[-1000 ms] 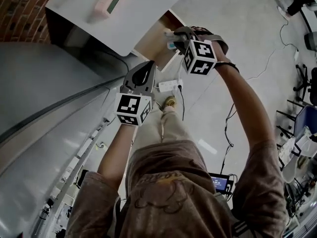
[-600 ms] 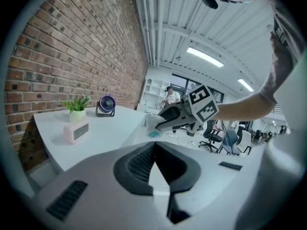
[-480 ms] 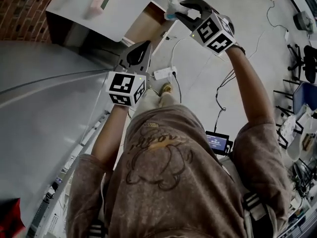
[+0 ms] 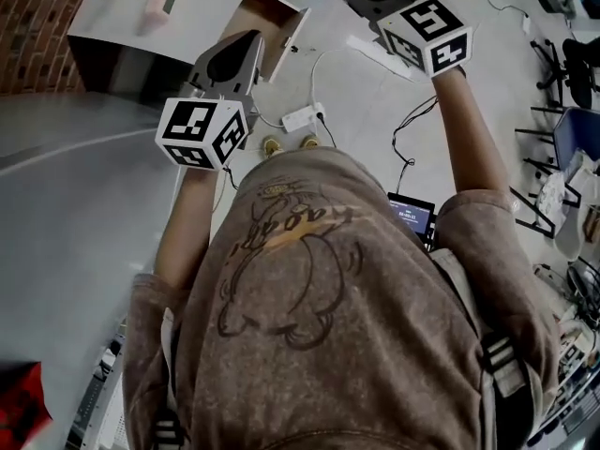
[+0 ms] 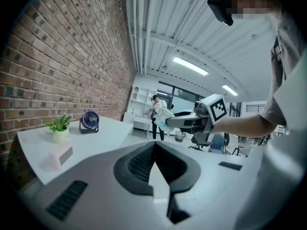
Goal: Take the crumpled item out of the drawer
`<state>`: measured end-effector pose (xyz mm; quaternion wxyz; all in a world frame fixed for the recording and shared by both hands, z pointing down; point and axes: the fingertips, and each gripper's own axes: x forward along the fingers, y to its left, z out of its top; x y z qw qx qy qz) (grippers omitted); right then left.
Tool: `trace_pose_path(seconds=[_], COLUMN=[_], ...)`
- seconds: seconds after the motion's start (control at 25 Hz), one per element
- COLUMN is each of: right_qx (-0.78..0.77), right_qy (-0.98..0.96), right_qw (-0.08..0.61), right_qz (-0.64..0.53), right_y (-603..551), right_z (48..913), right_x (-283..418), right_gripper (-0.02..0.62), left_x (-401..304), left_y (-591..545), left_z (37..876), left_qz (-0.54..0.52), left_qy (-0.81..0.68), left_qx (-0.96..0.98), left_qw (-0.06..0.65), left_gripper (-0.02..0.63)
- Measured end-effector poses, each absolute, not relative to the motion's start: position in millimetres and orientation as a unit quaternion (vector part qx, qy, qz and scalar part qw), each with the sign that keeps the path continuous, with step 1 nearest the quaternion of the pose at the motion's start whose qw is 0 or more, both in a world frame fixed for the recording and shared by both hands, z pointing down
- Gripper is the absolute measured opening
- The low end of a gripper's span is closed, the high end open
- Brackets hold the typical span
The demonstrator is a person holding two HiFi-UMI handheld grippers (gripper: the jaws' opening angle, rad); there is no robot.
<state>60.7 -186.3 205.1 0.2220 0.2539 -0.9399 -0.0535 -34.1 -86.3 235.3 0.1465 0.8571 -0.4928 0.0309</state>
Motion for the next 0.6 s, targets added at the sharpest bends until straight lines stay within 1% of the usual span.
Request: trace_pose_path(seconds=[0.12, 0.2, 0.36, 0.6], right_qx=[0.268, 0.269, 0.264, 0.264], right_qy=[-0.947, -0.950, -0.954, -0.956], right_qw=[0.176, 0.158, 0.142, 0.113], right_qz=[-0.022, -0.010, 0.005, 0.056], right_y=[-182, -175, -159, -136], right_z=[187, 178, 165, 170], right_x=[74, 81, 91, 103], right_gripper=[0.123, 0.124, 0.123, 0.123], left_x=[-27, -22, -14, -7], left_y=[-87, -85, -85, -86], left_z=[228, 226, 220, 220], left_qz=[0.030, 0.031, 0.028, 0.023], left_qy=[-0.481, -0.473, -0.461, -0.458], left_qx=[0.865, 0.870, 0.877, 0.879], left_qw=[0.140, 0.138, 0.134, 0.134], left_gripper=[0.008, 0.008, 0.008, 0.008])
